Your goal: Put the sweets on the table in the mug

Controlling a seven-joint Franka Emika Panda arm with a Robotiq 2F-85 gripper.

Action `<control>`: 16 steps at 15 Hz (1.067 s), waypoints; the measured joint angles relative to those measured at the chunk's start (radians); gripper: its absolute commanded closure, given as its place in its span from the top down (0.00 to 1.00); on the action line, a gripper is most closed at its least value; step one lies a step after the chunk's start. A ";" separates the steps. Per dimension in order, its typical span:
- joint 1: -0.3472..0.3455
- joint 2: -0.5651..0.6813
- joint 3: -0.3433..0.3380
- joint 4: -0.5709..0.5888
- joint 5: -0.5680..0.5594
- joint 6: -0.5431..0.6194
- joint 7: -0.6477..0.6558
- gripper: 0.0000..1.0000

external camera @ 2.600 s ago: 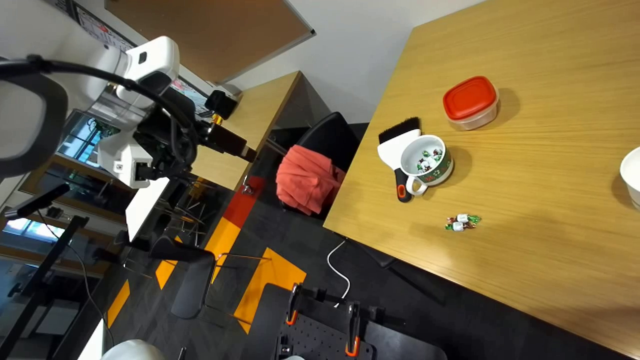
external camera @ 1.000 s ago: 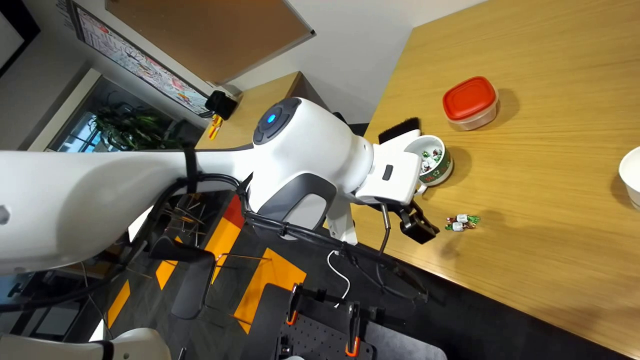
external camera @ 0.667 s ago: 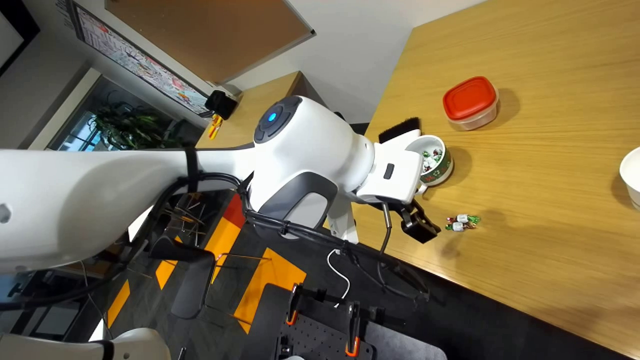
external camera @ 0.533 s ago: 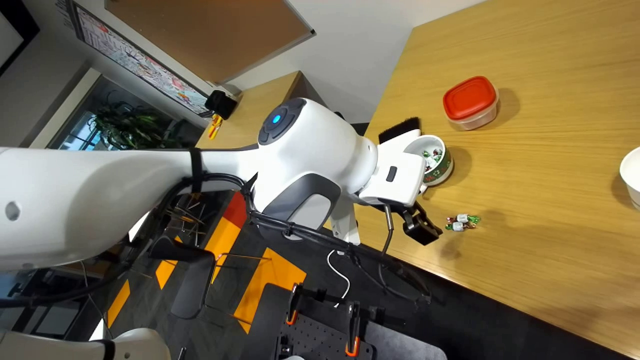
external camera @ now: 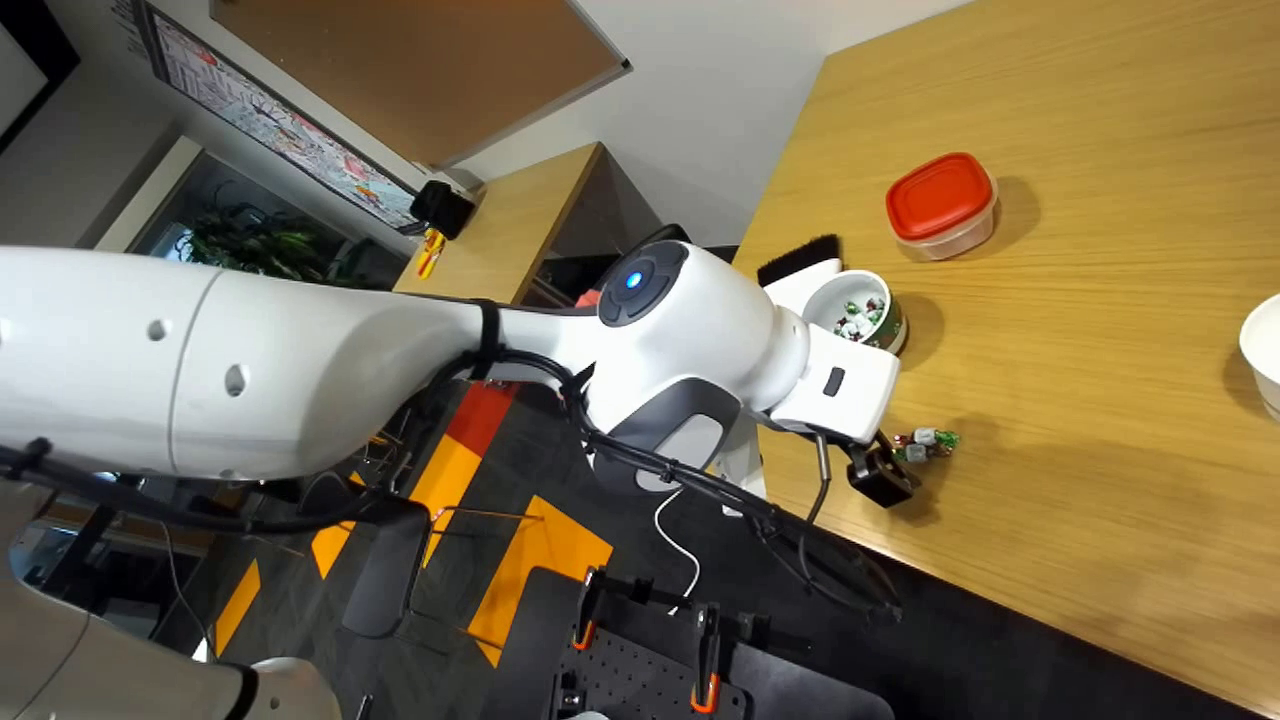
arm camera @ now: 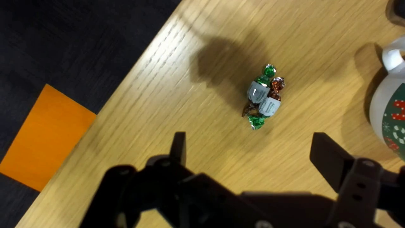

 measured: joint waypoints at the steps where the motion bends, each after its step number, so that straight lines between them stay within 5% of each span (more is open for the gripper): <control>1: 0.003 0.028 0.001 0.012 0.023 0.011 0.006 1.00; 16: 0.012 0.284 0.034 0.188 0.302 0.020 0.176 1.00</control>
